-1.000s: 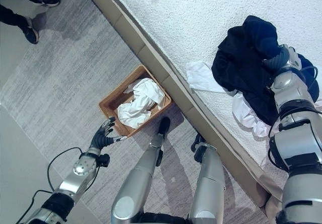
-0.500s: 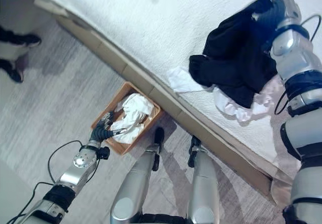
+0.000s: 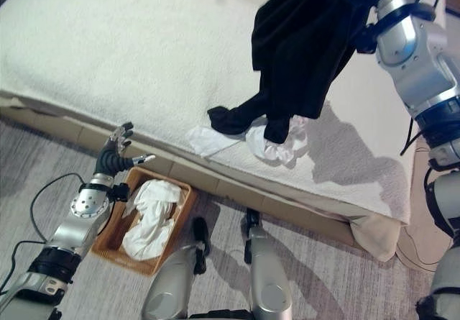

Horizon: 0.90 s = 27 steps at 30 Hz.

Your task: Pick up clothes into the bucket

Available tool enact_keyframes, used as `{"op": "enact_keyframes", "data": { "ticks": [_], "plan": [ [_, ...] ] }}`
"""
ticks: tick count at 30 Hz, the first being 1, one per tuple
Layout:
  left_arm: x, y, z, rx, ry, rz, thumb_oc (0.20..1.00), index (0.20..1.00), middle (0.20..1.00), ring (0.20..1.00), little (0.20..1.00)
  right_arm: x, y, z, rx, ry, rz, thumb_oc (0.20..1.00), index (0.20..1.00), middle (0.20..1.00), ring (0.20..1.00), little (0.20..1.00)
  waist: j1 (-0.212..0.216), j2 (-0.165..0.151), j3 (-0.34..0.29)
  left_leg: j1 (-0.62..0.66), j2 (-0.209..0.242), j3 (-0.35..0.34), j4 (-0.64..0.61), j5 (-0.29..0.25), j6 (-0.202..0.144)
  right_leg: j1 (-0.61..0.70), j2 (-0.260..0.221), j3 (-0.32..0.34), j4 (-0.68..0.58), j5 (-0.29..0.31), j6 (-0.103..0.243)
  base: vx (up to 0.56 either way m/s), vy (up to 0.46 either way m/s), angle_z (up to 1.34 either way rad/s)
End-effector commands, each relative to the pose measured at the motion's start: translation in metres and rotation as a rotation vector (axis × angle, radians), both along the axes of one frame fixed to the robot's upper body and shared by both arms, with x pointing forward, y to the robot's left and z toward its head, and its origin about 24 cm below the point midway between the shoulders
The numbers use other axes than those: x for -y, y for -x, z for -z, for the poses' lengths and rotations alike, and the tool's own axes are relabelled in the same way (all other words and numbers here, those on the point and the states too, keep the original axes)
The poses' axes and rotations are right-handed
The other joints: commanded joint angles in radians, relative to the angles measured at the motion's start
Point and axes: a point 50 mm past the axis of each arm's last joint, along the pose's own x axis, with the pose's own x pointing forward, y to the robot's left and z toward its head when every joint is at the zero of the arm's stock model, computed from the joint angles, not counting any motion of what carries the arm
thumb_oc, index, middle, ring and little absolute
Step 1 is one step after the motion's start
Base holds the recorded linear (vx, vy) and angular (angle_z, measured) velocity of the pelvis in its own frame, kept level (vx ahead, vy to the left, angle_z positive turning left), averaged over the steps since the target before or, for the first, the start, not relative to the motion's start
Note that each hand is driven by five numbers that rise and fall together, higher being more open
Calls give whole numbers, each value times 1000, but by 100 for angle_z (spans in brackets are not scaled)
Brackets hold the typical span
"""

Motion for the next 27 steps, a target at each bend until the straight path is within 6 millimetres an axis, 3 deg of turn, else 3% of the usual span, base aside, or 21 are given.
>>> {"op": "enact_keyframes", "data": {
  "ticks": [1, 4, 6, 7, 12, 17, 21, 27],
  "plan": [
    [8, 0, -17, 92, 14, 54, 1000, 1000, 1000, 1000, 1000, 0, 8, -14, 30, -53, -69, 200, 200, 200, 200, 200, 12, -3, -115, -7, 32, -73, 87, -78, -22, 26, -21, 22, 84, -33, 64, 77, -33, -20],
    [39, -12, -35, 142, -6, 161, 1000, 1000, 1000, 1000, 1000, -8, 8, 2, -73, -93, -166, 200, 200, 200, 200, 200, -3, 5, -166, 56, 33, -77, 57, -76, -25, 91, -21, 7, 73, -52, 58, 87, -31, -7],
    [46, -13, -38, 150, -9, 187, 1000, 1000, 1000, 1000, 1000, -9, 8, 7, -98, -107, -190, 200, 200, 200, 200, 200, -4, 6, -173, 72, 33, -77, 48, -75, -26, 108, -23, 0, 69, -55, 58, 80, -36, -2],
    [61, -18, -45, 162, -27, 242, 1000, 1000, 1000, 1000, 1000, -21, 10, 13, -154, -99, -263, 200, 200, 200, 200, 200, -11, 6, -198, 98, 35, -76, 35, -76, -29, 132, -22, -7, 64, -61, 55, 97, -48, -1],
    [97, -27, -57, 164, -31, 374, 1000, 1000, 1000, 1000, 1000, -46, 17, 22, -268, -73, -411, 200, 200, 200, 200, 200, -22, 10, -254, 152, 40, -79, -11, -65, -37, 191, -19, -33, 42, -72, 49, 80, -41, 4],
    [144, -34, -67, 119, -26, 565, 1000, 1000, 1000, 1000, 1000, -69, 17, 32, -370, -49, -515, 200, 200, 200, 200, 200, -32, 21, -304, 192, 44, -94, -73, -36, -48, 237, -17, -71, 11, -75, 48, 50, -38, 18],
    [173, -36, -67, 62, -25, 669, 1000, 1000, 1000, 1000, 1000, -81, 18, 39, -411, -59, -570, 200, 200, 200, 200, 200, -40, 32, -333, 217, 47, -108, -117, -14, -54, 270, -16, -95, -11, -75, 46, 27, -24, 15],
    [201, -37, -62, -18, -1, 753, 1000, 1000, 1000, 1000, 1000, -97, 25, 40, -424, -79, -672, 200, 200, 200, 200, 200, -48, 43, -360, 239, 51, -120, -149, 2, -59, 298, -16, -120, -23, -79, 42, 20, -15, 15]
  ]
}}
